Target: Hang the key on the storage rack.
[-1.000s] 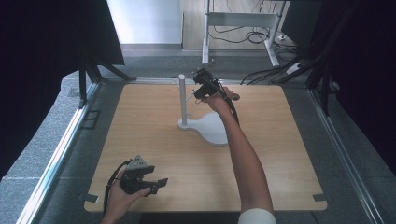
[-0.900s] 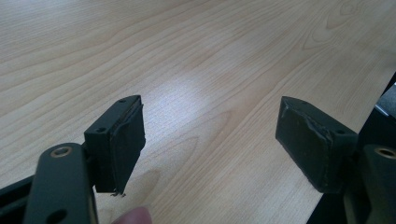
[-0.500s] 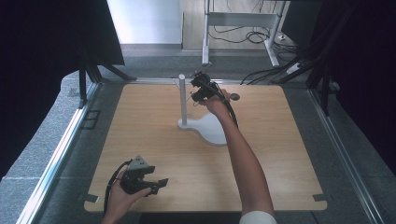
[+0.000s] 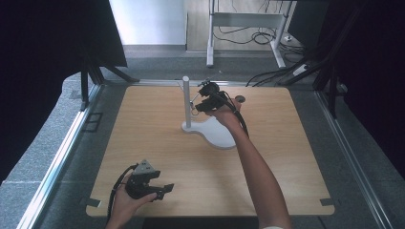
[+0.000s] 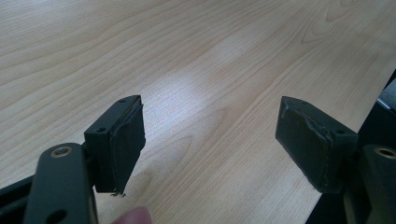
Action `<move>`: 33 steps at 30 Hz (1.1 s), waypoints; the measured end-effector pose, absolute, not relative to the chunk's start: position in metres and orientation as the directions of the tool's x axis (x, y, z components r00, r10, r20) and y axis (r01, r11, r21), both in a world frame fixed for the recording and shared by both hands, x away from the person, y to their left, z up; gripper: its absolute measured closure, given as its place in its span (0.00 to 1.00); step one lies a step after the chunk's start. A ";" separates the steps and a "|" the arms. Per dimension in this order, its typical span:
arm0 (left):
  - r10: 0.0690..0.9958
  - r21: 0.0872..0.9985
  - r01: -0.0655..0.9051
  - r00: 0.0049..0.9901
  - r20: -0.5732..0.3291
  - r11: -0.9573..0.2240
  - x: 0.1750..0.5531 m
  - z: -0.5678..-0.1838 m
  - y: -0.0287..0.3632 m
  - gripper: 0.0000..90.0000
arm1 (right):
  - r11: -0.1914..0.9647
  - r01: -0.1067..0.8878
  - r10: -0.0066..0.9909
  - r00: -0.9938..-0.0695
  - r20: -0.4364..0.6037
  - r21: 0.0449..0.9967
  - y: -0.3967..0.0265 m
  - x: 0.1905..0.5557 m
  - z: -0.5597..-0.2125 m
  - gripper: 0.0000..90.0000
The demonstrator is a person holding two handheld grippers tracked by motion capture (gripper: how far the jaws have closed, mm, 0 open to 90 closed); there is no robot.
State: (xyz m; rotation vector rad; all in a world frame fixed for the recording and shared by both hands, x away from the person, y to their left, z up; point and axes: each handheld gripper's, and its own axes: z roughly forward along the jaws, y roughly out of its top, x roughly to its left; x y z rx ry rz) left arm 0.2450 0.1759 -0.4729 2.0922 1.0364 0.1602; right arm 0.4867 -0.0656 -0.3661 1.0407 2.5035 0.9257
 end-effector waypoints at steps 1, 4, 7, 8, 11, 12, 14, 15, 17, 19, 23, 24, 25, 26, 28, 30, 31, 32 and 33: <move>0.721 0.694 0.621 0.660 -0.212 -0.364 0.245 -0.473 0.176 0.27 | 0.536 0.532 0.708 -0.706 -0.007 0.655 -0.068 0.484 -0.367 0.65; 0.723 0.693 0.622 0.658 -0.211 -0.364 0.245 -0.473 0.175 0.27 | 0.531 0.535 0.702 -0.712 0.013 0.657 -0.076 0.473 -0.371 0.61; 0.724 0.691 0.623 0.658 -0.208 -0.367 0.245 -0.474 0.175 0.27 | 0.532 0.533 0.697 -0.717 0.017 0.658 -0.086 0.462 -0.374 0.61; 0.725 0.690 0.623 0.657 -0.208 -0.367 0.246 -0.474 0.175 0.27 | 0.527 0.534 0.697 -0.716 0.023 0.661 -0.089 0.458 -0.375 0.60; 0.726 0.689 0.624 0.656 -0.205 -0.369 0.246 -0.474 0.175 0.27 | 0.522 0.528 0.696 -0.717 0.022 0.670 -0.103 0.441 -0.379 0.58; 0.728 0.690 0.624 0.654 -0.205 -0.366 0.246 -0.474 0.176 0.27 | 0.522 0.528 0.696 -0.717 0.022 0.670 -0.103 0.441 -0.379 0.58; 0.732 0.690 0.627 0.650 -0.206 -0.363 0.246 -0.474 0.177 0.27 | 0.523 0.523 0.692 -0.721 0.023 0.673 -0.109 0.433 -0.382 0.57; 0.733 0.691 0.626 0.648 -0.205 -0.360 0.246 -0.474 0.177 0.27 | 0.523 0.523 0.692 -0.722 0.024 0.673 -0.111 0.428 -0.383 0.57; 0.737 0.690 0.629 0.644 -0.206 -0.357 0.246 -0.473 0.178 0.27 | 0.527 0.515 0.686 -0.728 0.019 0.676 -0.117 0.418 -0.387 0.56; 0.738 0.691 0.628 0.644 -0.202 -0.359 0.246 -0.473 0.180 0.27 | 0.525 0.509 0.682 -0.731 0.020 0.682 -0.127 0.404 -0.394 0.55; 0.740 0.689 0.630 0.642 -0.203 -0.358 0.246 -0.473 0.180 0.27 | 0.515 0.509 0.685 -0.728 0.027 0.690 -0.139 0.392 -0.402 0.55; 0.740 0.688 0.631 0.642 -0.203 -0.359 0.246 -0.473 0.179 0.27 | 0.511 0.511 0.686 -0.727 0.030 0.691 -0.142 0.388 -0.405 0.55; 0.740 0.688 0.631 0.642 -0.203 -0.359 0.246 -0.474 0.179 0.27 | 0.503 0.516 0.690 -0.723 0.037 0.694 -0.151 0.379 -0.411 0.55; 0.739 0.687 0.631 0.642 -0.203 -0.360 0.246 -0.474 0.179 0.27 | 0.502 0.516 0.691 -0.722 0.037 0.695 -0.154 0.377 -0.413 0.55; 0.741 0.686 0.633 0.640 -0.202 -0.359 0.246 -0.474 0.178 0.27 | 0.498 0.518 0.693 -0.720 0.039 0.696 -0.158 0.373 -0.416 0.55; 0.741 0.684 0.633 0.641 -0.199 -0.364 0.246 -0.474 0.178 0.27 | 0.489 0.519 0.697 -0.716 0.044 0.701 -0.166 0.365 -0.422 0.55; 0.741 0.683 0.633 0.641 -0.199 -0.364 0.246 -0.475 0.178 0.27 | 0.486 0.518 0.698 -0.714 0.044 0.703 -0.169 0.362 -0.424 0.55; 0.742 0.683 0.633 0.641 -0.198 -0.365 0.246 -0.475 0.178 0.27 | 0.484 0.519 0.700 -0.713 0.044 0.704 -0.172 0.359 -0.426 0.55; 0.742 0.682 0.633 0.640 -0.197 -0.365 0.246 -0.475 0.178 0.27 | 0.483 0.518 0.702 -0.711 0.042 0.706 -0.175 0.355 -0.428 0.55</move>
